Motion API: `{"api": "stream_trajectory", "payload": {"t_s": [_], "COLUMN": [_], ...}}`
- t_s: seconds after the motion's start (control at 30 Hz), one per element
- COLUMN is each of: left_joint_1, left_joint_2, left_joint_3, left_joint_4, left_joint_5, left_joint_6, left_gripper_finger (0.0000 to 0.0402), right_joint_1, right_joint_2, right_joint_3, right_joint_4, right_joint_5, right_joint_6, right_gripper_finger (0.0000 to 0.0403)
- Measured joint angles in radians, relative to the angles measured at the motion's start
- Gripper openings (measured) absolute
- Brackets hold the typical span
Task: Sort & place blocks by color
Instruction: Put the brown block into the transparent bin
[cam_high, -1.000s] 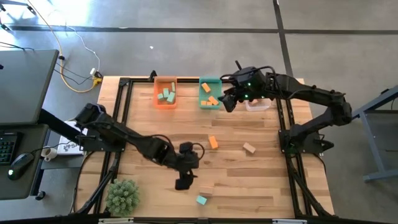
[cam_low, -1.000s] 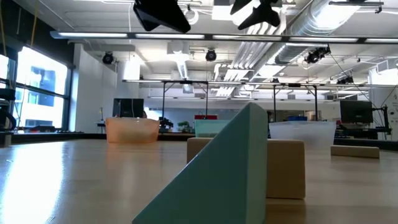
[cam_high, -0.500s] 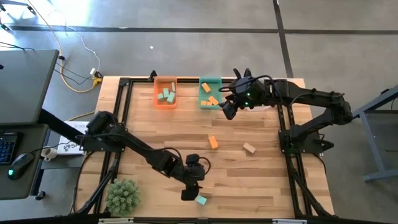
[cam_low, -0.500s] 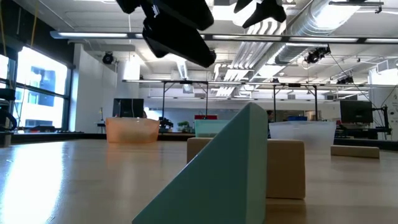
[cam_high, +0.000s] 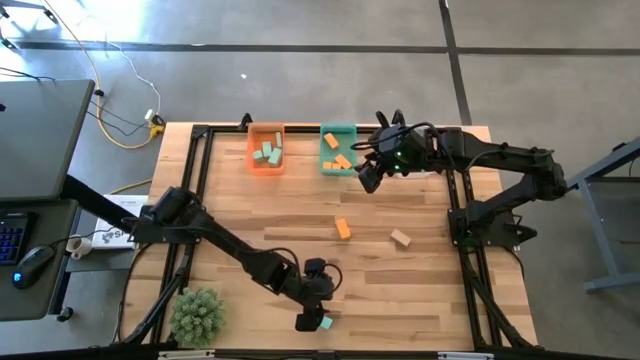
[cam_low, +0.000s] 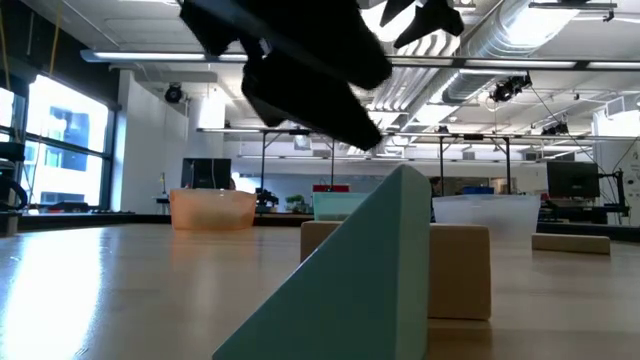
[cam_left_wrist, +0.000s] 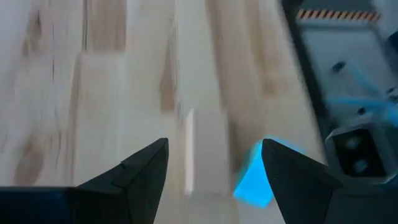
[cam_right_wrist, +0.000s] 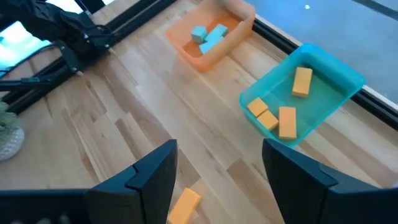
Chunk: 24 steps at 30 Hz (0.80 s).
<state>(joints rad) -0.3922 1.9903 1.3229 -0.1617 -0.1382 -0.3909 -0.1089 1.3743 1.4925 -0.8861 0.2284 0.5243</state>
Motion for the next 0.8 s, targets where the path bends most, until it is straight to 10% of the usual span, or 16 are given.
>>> {"api": "stream_trajectory", "payload": {"t_s": [0.8], "left_joint_1": [-0.019], "left_joint_2": [0.101], "left_joint_3": [-0.003], "left_joint_4": [0.028], "left_joint_5": [-0.044], "left_joint_6": [-0.018], "left_gripper_finger": [0.0230], "right_joint_1": [0.000], "right_joint_2": [0.000], "right_joint_3": [0.000], "right_joint_4": [-0.023], "right_joint_5": [0.006], "right_joint_6": [0.018], "right_gripper_finger": [0.0222]}}
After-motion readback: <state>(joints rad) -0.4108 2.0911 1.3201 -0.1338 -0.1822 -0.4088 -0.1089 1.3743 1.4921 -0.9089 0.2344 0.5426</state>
